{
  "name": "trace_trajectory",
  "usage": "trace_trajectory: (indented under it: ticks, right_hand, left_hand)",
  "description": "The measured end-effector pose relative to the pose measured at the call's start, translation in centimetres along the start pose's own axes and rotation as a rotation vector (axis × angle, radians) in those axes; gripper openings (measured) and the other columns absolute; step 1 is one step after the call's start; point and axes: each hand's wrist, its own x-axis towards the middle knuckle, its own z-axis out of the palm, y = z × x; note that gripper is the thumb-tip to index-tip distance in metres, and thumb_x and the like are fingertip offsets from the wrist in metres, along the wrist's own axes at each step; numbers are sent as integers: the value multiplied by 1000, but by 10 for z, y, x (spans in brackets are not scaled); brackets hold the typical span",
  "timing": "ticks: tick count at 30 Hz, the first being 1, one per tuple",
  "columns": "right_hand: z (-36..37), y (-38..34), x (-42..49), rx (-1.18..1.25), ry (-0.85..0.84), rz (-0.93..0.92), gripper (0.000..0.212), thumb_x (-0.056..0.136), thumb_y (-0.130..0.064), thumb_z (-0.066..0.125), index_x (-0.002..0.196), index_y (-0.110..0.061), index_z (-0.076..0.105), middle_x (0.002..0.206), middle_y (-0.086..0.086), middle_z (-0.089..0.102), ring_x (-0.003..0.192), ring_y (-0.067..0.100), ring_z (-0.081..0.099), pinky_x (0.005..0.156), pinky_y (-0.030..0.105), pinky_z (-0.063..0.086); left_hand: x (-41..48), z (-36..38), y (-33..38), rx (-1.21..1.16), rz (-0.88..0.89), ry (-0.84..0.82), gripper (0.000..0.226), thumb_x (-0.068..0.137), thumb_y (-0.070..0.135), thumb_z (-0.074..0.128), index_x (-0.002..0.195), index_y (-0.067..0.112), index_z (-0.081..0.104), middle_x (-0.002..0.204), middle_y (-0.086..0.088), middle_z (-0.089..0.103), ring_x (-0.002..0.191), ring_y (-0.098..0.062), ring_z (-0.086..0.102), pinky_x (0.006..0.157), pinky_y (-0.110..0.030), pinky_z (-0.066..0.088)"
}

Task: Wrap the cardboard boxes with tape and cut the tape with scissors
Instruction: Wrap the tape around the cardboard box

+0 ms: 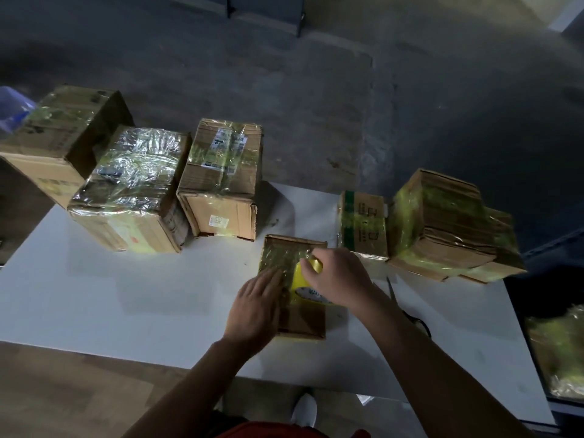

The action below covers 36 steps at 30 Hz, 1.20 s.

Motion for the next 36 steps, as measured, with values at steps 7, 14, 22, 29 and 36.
trace_trajectory:
  ticks: [7, 14, 22, 29, 36]
  right_hand:
    - [-10, 25, -7, 398, -170, 105, 32, 85, -57, 56, 79, -26, 62, 69, -9, 56, 62, 2, 53, 51, 12, 38]
    - [-12, 27, -8, 91, -34, 71, 51, 89, -48, 57, 52, -20, 37, 47, -4, 34, 43, 10, 32, 45, 26, 24]
    - [-9, 12, -8, -60, -28, 29, 50, 90, -47, 49, 51, -20, 33, 46, -3, 32, 43, 10, 31, 44, 26, 20]
    - [-10, 45, -25, 421, -39, 145, 50, 77, -69, 48, 61, -22, 55, 56, -10, 51, 55, 2, 51, 50, 12, 36]
    - [-14, 67, -33, 238, 91, 26, 50, 88, -29, 64, 49, -22, 33, 46, -6, 29, 45, 14, 28, 48, 28, 25]
  left_hand:
    - [-10, 10, -7, 222, 26, -249, 77, 95, 61, 22, 154, 18, -1, 160, 2, -6, 147, -14, -13, 120, -36, 0]
    - [-9, 2, 2, 360, 33, -234, 77, 93, 58, 28, 148, 4, 32, 156, -12, 24, 146, -26, 18, 112, -55, 28]
    - [2, 14, 26, 329, 120, -337, 86, 91, 64, 15, 153, 9, -4, 160, -10, -7, 146, -22, -17, 116, -38, -17]
    - [2, 17, 20, 383, 144, -361, 102, 83, 79, 14, 153, 5, 1, 160, -12, -8, 147, -25, -16, 120, -42, -11]
    - [2, 17, 20, 407, 140, -349, 104, 84, 80, 15, 152, 2, 16, 159, -15, 8, 147, -27, -2, 119, -45, -2]
